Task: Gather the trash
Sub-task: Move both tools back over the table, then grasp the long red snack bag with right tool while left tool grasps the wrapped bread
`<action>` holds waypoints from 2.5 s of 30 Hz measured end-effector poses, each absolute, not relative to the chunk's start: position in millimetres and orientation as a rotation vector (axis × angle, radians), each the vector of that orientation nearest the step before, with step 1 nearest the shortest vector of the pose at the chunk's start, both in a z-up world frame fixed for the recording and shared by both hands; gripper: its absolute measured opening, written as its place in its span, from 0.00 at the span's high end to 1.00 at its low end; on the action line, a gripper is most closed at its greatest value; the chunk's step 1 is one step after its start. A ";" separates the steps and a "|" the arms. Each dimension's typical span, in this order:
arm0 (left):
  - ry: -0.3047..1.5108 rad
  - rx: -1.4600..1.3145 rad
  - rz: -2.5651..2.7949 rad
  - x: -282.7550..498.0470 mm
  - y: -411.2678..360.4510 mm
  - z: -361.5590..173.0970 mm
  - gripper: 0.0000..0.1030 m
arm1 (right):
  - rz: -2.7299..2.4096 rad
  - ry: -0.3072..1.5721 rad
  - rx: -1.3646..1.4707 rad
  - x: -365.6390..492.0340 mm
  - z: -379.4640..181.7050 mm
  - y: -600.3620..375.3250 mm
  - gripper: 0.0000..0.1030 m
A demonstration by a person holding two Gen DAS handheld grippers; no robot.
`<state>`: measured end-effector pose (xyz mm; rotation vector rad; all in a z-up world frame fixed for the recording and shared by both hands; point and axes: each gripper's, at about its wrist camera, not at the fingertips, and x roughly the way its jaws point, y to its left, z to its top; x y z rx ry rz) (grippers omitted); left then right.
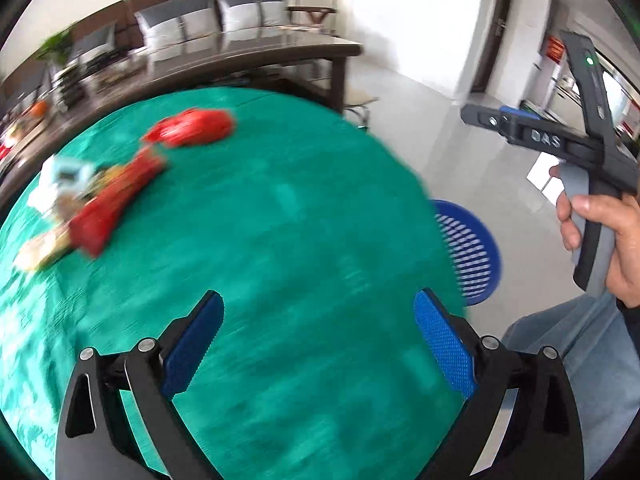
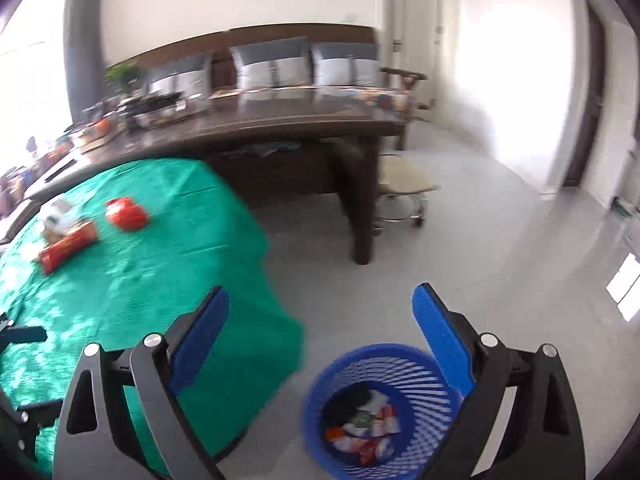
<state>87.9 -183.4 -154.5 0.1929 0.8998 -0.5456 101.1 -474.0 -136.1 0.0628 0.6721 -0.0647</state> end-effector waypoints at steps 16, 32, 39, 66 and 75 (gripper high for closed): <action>0.883 0.092 -0.160 149.1 22.6 -148.0 0.06 | 0.284 0.873 -0.014 126.1 -164.7 -246.1 0.12; 0.950 -0.026 -0.108 182.7 61.1 -175.5 0.05 | 0.148 0.958 0.316 237.1 -164.0 -173.7 0.13; 0.961 0.006 -0.097 183.3 55.1 -178.3 0.05 | 0.135 1.025 0.220 234.5 -165.7 -178.0 0.63; 0.825 0.284 -0.359 220.0 18.8 -156.7 0.05 | 0.239 0.950 -0.068 140.5 -185.1 -221.7 0.13; 0.950 0.247 -0.713 213.2 5.8 -164.4 0.05 | 0.227 0.956 -0.055 141.9 -186.5 -223.6 0.10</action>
